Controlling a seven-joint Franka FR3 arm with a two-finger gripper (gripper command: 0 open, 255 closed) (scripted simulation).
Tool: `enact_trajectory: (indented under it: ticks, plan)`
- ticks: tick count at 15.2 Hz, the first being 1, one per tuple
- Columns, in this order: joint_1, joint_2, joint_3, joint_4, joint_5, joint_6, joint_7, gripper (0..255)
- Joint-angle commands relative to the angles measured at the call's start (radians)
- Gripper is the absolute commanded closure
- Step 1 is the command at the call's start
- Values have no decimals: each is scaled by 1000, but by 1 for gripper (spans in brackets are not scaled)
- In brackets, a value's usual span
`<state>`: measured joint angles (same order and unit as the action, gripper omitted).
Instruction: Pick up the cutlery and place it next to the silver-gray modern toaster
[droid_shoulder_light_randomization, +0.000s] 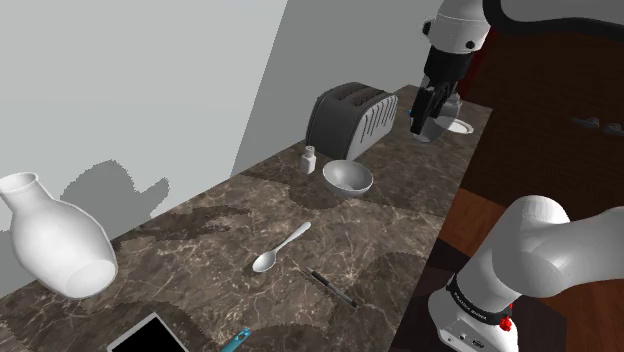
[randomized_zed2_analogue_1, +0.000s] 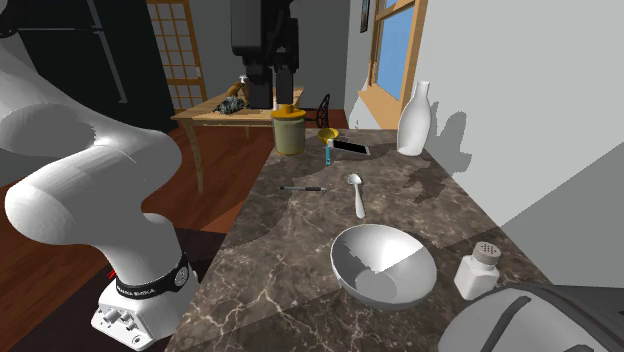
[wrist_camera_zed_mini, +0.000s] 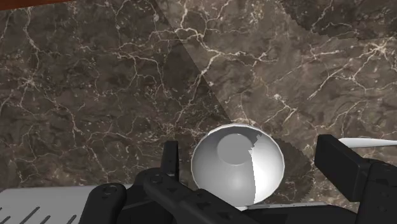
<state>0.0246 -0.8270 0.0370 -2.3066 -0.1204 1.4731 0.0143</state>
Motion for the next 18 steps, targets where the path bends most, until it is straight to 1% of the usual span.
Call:
enact_trajectory:
  ticks: [1, 6, 10, 18]
  plan:
    - [0, 0, 0, 0, 0, 0, 0, 0]
    - [33, 18, 77, -89, 71, 121, 93, 0]
    - [61, 57, 143, -139, 123, 226, 165, 0]
    - [103, 202, 286, -180, 200, 450, 307, 0]
